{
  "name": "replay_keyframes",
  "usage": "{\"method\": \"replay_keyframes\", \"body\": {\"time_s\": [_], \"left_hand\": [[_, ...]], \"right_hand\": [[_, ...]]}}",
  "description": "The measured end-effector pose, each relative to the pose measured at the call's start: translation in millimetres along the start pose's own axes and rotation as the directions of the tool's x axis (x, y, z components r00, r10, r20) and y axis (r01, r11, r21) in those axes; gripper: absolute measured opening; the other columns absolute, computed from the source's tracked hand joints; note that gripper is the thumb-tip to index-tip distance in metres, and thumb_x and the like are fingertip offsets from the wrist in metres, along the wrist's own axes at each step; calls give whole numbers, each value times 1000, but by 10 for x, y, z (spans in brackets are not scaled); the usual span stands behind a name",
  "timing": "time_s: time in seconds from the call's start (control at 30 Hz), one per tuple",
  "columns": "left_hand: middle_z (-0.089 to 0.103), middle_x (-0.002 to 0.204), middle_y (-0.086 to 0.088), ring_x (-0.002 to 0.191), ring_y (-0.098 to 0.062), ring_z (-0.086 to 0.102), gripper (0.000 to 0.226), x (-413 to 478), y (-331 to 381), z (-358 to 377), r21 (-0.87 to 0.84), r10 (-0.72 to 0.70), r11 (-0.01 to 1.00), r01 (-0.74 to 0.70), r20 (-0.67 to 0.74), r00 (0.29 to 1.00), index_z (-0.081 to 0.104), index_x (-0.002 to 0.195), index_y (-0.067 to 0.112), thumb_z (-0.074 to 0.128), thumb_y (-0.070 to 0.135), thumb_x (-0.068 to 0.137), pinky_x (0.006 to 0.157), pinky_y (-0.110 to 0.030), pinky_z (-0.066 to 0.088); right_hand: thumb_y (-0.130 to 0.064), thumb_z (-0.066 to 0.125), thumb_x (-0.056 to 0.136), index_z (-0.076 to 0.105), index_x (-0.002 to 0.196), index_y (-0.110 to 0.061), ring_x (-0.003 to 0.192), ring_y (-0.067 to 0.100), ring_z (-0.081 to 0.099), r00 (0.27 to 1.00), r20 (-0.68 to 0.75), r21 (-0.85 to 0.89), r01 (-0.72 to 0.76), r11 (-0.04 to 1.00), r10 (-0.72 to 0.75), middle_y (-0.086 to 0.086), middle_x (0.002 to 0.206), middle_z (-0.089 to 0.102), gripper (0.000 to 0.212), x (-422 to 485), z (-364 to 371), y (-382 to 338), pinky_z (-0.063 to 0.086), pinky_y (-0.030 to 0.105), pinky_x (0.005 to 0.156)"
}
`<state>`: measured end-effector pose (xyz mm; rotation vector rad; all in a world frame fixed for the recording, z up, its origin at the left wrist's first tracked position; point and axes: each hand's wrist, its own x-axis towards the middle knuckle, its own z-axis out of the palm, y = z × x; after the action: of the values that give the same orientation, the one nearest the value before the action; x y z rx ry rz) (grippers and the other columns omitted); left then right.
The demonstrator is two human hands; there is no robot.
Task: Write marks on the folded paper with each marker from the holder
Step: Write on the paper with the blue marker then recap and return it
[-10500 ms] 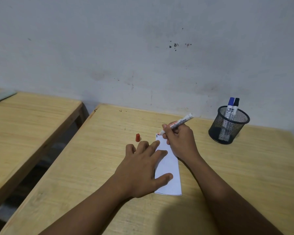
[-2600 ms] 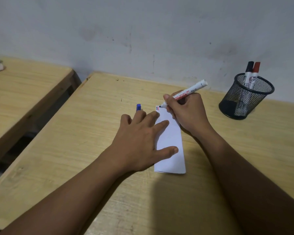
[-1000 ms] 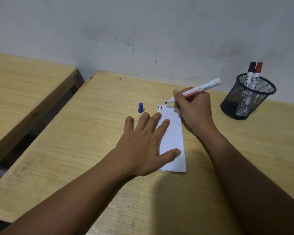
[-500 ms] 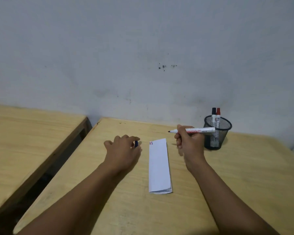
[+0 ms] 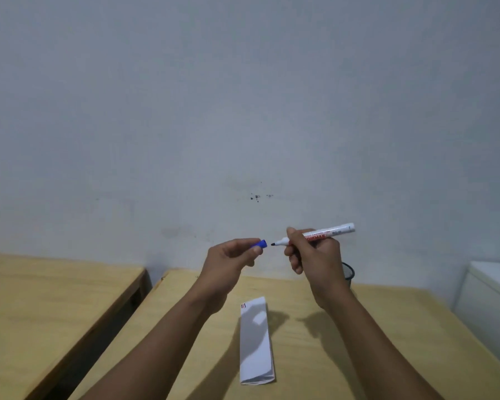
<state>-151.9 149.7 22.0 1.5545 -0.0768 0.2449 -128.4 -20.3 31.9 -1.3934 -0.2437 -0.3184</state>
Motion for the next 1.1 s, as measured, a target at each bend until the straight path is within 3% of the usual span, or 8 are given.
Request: {"method": "replay_keyframes", "body": {"time_s": [0.3,0.43,0.53,0.63,0.73,0.83,0.97,1.1], "left_hand": [[77,82,8,69,2,64,16,-236,419,176,-10,186,983,-186,91,978,78,102,13,73,10,87,59,-7,45],[76,83,11,82,-8,66,15,-211,447,322,236,457,867,-439,-26,889,81,96,29,79,22,82,70,-8,48],[74,85,12,80,-9,63,17,-129,409,411,386,558,775,-500,-49,828,78,95,38,79,26,83,77,-33,55],[68,81,20,77,-6,60,19,-2,426,482,441,599,744,-502,-108,793,74,92,43,78,27,83,80,-54,52],[64,84,26,76,-3,57,15,98,469,639,614,683,576,-539,1,730,73,92,41,77,28,84,83,-43,40],[71,95,19,82,-4,55,11,178,486,870,686,707,440,-580,133,694,73,97,38,73,33,88,84,-38,30],[70,101,19,86,-2,59,34,356,420,1130,591,696,490,-640,177,696,64,122,39,71,38,88,92,-37,28],[64,116,19,104,-4,57,53,602,106,1221,680,537,491,-545,257,804,52,132,40,68,54,83,98,-40,29]], "right_hand": [[-23,68,94,72,79,-3,49,16,50,991,71,-78,123,989,-118,8,61,63,25,-209,-54,-497,41,25,45],[-38,69,92,71,79,-5,45,11,40,1000,10,-31,13,999,-13,1,55,51,35,-167,-59,-581,35,23,44],[-54,64,89,71,92,-8,47,12,42,993,27,-16,-111,994,111,5,62,57,47,-110,-141,-582,35,25,47],[-58,60,90,60,111,-16,52,15,45,984,-171,-149,-78,986,52,5,71,54,47,-70,-284,-481,37,27,47],[-32,68,93,51,126,-24,76,10,53,907,-87,-719,229,656,-412,-5,103,51,38,-56,-503,-309,40,16,56],[-24,70,92,58,127,-27,79,-1,54,876,169,-806,387,449,-452,-13,116,44,37,94,-669,-178,38,8,59],[-19,65,96,67,109,-17,79,0,60,885,78,-732,364,576,-460,-5,103,59,14,439,-888,-134,53,29,68],[-16,64,96,42,143,-25,79,7,63,954,11,-713,217,667,-299,-1,89,67,52,687,-1174,-50,50,21,69]]}}
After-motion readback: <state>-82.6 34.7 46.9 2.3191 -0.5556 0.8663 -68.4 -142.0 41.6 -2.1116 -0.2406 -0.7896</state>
